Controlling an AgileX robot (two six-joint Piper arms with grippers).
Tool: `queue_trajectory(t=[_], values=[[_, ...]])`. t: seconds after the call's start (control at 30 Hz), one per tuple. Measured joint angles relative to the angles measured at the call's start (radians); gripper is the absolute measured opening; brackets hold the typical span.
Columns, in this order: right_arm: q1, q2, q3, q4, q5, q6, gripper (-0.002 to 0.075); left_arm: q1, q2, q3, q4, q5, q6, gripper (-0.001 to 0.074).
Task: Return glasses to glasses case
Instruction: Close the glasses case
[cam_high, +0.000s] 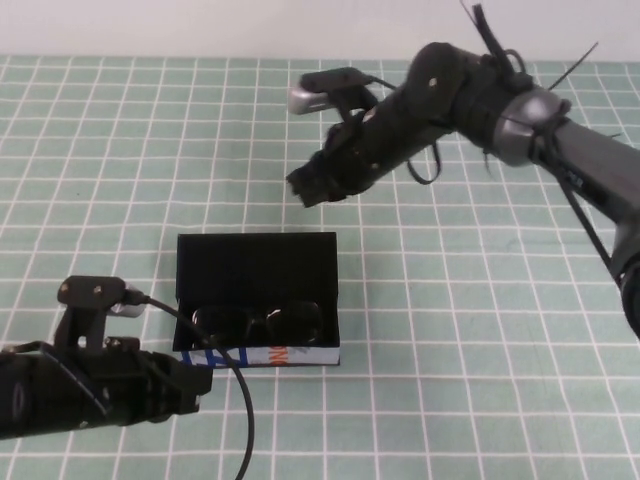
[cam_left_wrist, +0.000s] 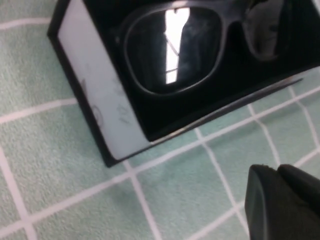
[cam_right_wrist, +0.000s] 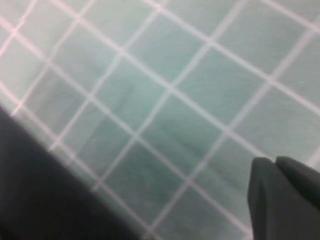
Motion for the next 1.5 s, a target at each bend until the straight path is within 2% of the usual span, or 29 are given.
queue_trajectory(t=[0.17,0.33,0.47,0.8,1.07,1.5], values=[[-0.076,0.015,0.000,0.103,0.024,-0.002,-0.0011,0.000,0.049,-0.013,-0.025,-0.011,0.049,-0.0002],[-0.129,0.056,-0.002,0.253,0.120,-0.101,-0.0011,0.000,0.081,-0.026,-0.026,-0.035,0.063,-0.0002],[-0.130,0.100,-0.002,0.296,0.194,-0.135,-0.0011,0.000,0.082,-0.049,-0.028,-0.045,0.069,-0.0002],[-0.130,0.144,-0.002,0.402,0.222,-0.176,-0.0011,0.000,0.089,-0.061,-0.028,-0.075,0.075,-0.0002],[-0.130,0.144,-0.002,0.431,0.304,-0.249,-0.0011,0.000,0.141,-0.069,-0.028,-0.075,0.075,-0.0002],[-0.129,0.128,-0.002,0.456,0.307,-0.328,-0.0012,0.000,0.143,-0.093,-0.030,-0.048,0.077,-0.0002]])
